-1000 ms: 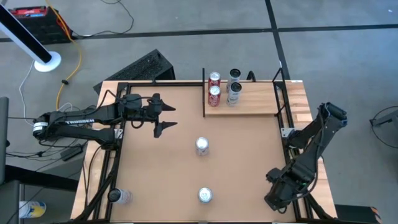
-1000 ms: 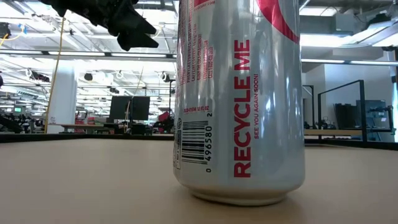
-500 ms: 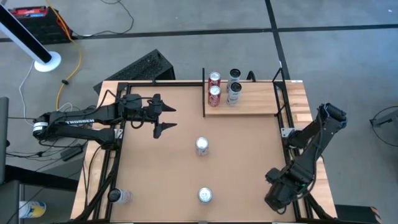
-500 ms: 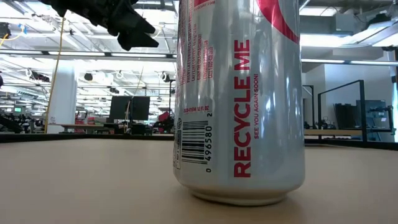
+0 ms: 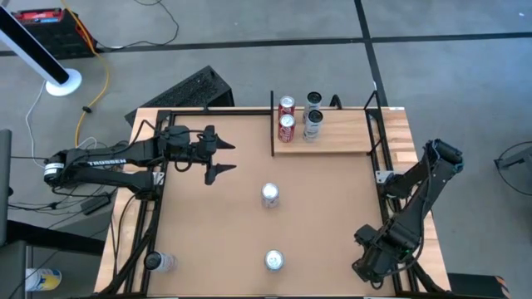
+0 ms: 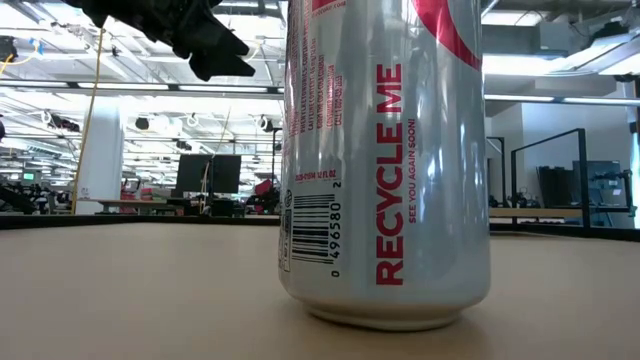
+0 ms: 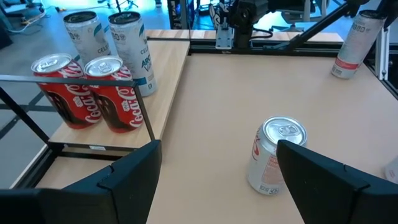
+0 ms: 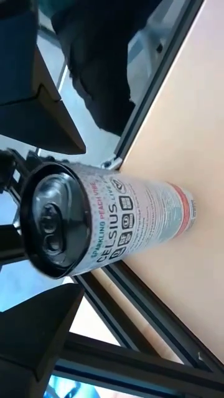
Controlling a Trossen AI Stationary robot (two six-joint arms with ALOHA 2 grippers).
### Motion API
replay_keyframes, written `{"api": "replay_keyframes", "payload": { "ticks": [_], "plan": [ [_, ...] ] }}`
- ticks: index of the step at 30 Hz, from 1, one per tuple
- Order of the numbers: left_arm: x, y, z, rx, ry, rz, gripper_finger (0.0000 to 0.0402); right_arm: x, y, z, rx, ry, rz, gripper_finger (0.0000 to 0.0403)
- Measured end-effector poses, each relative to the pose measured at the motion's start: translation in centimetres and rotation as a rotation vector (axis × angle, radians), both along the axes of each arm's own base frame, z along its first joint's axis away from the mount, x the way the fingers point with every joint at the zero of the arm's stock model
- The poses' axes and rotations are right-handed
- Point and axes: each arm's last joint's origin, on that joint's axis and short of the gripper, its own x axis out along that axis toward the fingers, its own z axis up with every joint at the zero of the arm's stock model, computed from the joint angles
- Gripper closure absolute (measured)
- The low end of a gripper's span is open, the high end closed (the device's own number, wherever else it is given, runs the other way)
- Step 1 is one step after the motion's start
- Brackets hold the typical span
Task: Place canned beverage on shelf
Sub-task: Put the right pink soda can on the shelf
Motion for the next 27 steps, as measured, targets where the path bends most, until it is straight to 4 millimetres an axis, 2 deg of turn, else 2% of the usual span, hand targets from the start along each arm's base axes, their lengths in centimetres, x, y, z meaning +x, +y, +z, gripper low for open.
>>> {"api": "replay_keyframes", "payload": {
  "ticks": [5,12,14,17,21,25,27],
  "plan": [
    [0.0,0.0,-0.1,0.003,0.007,-0.001,0.0100,0.1,0.8,-1.0,-0.013,0.046,0.030,0.0043],
    [0.0,0.0,0.1,0.006,-0.008,-0.001,0.0100,0.0,0.5,-1.3,-0.040,0.058,0.075,0.0127],
    [0.0,0.0,0.1,0.003,-0.009,0.000,0.0100,-0.1,0.1,-1.2,-0.059,0.068,0.089,0.0128],
    [0.0,0.0,0.1,0.003,-0.009,0.001,0.0100,0.0,-0.8,-0.1,-0.101,0.084,0.121,0.0128],
    [0.0,0.0,0.1,-0.012,-0.011,0.017,0.0100,0.2,-2.7,2.6,-0.193,0.068,0.176,0.0128],
    [0.0,0.0,0.2,-0.017,-0.020,0.020,0.0100,1.6,-5.2,4.9,-0.237,-0.143,0.251,0.0128],
    [0.1,0.1,0.3,-0.032,-0.034,0.024,0.0100,2.7,-7.0,5.3,-0.276,-0.212,0.281,0.0128]
  ]
}}
